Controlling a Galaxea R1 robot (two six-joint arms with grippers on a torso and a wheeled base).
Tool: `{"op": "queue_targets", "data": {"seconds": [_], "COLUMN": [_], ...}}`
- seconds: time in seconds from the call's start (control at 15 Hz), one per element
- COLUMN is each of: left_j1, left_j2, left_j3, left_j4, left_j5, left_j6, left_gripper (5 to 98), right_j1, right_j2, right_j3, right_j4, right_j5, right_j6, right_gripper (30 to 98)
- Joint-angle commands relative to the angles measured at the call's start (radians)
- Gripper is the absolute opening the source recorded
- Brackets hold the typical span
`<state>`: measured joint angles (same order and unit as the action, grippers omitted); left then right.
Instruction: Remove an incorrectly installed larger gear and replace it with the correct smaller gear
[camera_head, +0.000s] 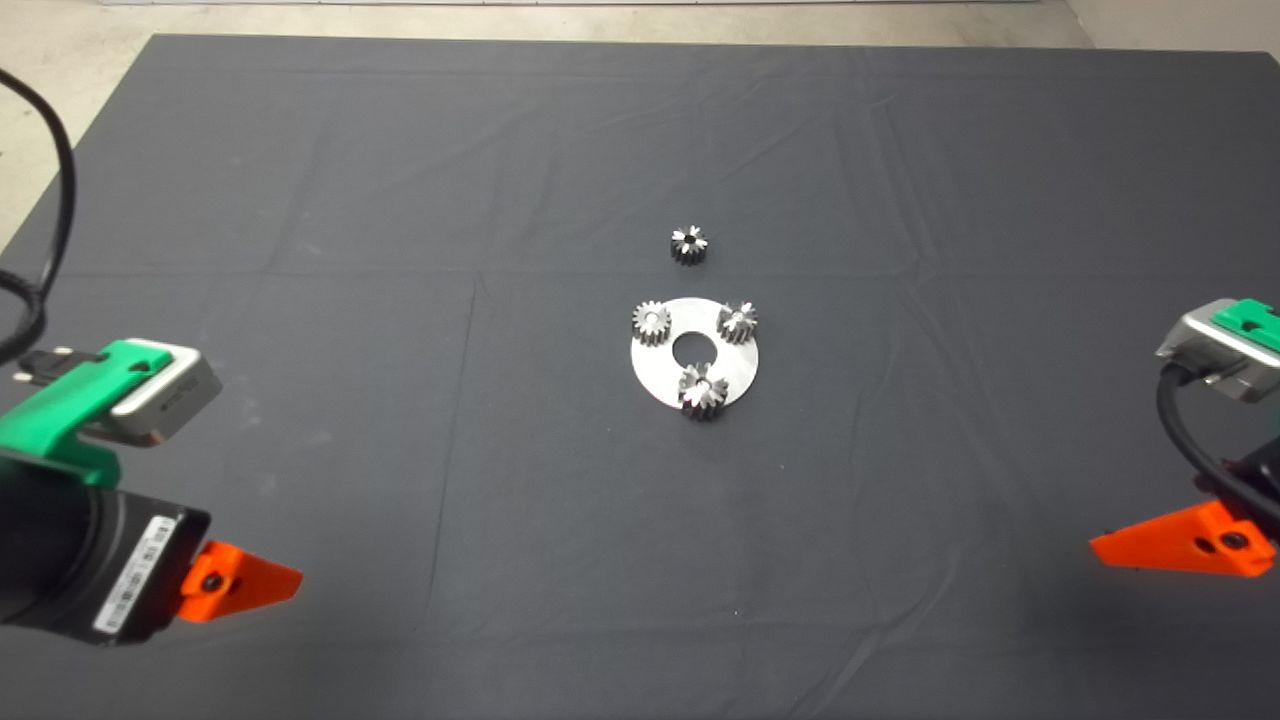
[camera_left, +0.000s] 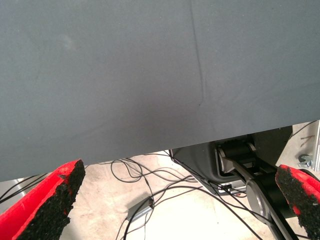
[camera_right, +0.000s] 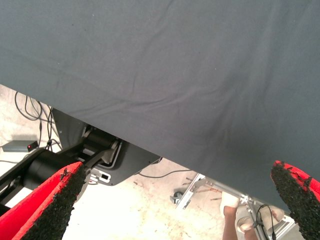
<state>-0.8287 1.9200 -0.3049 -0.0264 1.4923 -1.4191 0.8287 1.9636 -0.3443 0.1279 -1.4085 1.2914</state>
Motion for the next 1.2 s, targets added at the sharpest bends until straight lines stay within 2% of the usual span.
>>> {"op": "queue_targets", "data": {"seconds": [0.0,0.13,0.33,0.53,0.67,1.13], "left_j1": [-0.006,-0.006,-0.006,-0.006,-0.006,-0.006], "left_j2": [-0.008,-0.031,-0.032,-0.031,-0.032,-0.032], "left_j3": [0.011,0.014,0.015,0.015,0.016,0.017], "left_j4": [-0.017,-0.017,-0.017,-0.017,-0.017,-0.018], "left_j5": [0.008,0.006,0.006,0.006,0.006,0.008], "left_j6": [0.003,0.003,0.003,0.003,0.003,0.003], "left_gripper": [97.8,97.8,97.8,97.8,97.8,97.8], "right_j1": [0.01,-0.007,-0.062,-0.063,-0.066,-0.193], "right_j2": [0.005,0.014,0.122,0.175,0.202,0.455], "right_j3": [-0.007,-0.016,-0.088,-0.127,-0.159,-0.296], "right_j4": [0.003,-0.067,-0.086,-0.114,-0.163,-0.305], "right_j5": [0.003,0.007,0.002,0.002,0.005,0.0], "right_j6": [-0.021,-0.055,-0.058,-0.058,-0.061,-0.087], "right_gripper": [98.0,98.0,98.0,98.0,98.0,98.0]}}
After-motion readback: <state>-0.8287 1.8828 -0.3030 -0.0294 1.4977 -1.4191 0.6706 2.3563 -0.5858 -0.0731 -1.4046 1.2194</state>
